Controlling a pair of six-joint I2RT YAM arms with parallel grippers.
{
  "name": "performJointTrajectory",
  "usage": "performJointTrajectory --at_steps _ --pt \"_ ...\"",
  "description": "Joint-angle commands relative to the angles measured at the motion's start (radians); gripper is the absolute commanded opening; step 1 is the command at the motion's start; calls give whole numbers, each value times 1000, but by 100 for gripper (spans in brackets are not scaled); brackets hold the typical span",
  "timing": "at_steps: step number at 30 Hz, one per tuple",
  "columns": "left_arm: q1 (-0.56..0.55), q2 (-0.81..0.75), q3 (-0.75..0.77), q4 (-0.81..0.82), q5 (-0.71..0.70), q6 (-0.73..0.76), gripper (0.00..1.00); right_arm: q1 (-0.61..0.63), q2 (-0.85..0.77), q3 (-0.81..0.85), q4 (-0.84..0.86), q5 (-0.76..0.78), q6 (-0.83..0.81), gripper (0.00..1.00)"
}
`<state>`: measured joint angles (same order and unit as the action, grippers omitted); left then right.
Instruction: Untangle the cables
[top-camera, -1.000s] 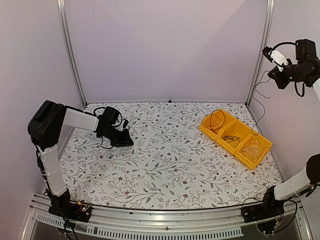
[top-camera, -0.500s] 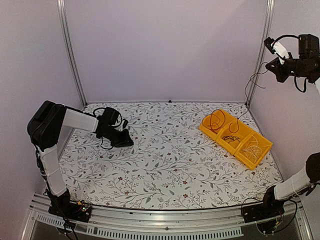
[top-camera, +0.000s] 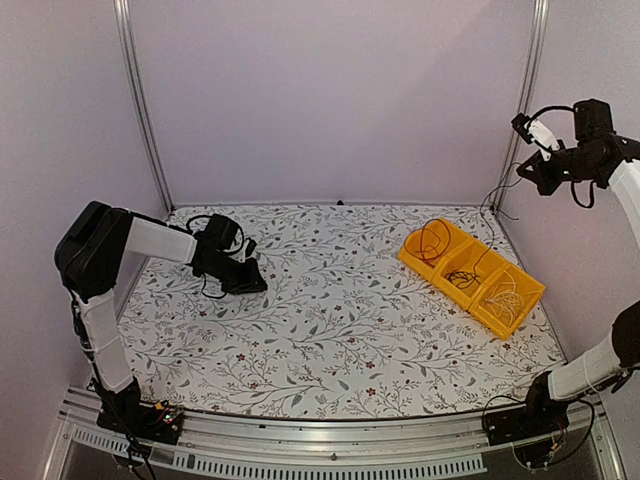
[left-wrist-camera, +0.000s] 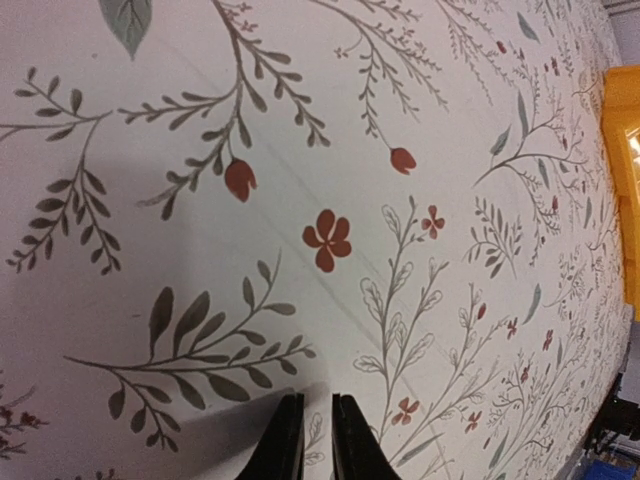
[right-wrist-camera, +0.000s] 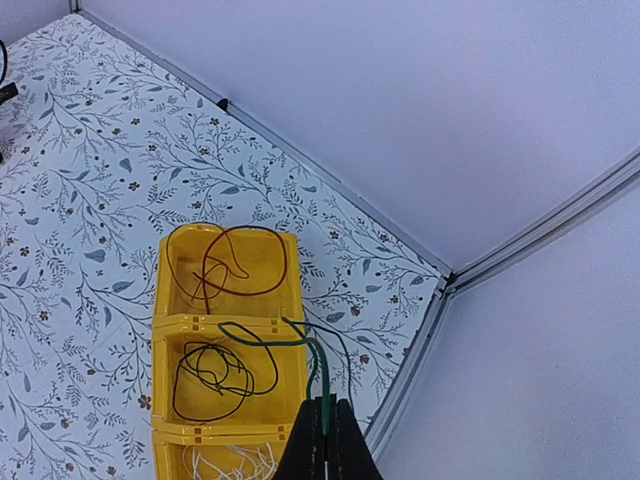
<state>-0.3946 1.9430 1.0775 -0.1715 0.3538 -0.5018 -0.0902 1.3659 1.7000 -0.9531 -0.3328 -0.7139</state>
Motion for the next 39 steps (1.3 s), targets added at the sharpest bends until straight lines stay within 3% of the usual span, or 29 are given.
performJointTrajectory --at_steps 1,8,24,34,39 --pt "-14 51 -3 -84 -10 5 9 -2 -2 -92 10 -88 32 0" --pt "-15 47 6 -98 -17 5 9 -2 29 -255 16 -204 68 0" --pt "-14 27 1 -127 -34 6 9 -2 187 -447 97 -153 19 0" --pt "-14 8 5 -147 -42 4 9 0 499 -347 131 -104 102 0" --pt "-15 -16 -10 -149 -49 -7 9 0 582 -291 113 -84 140 1"
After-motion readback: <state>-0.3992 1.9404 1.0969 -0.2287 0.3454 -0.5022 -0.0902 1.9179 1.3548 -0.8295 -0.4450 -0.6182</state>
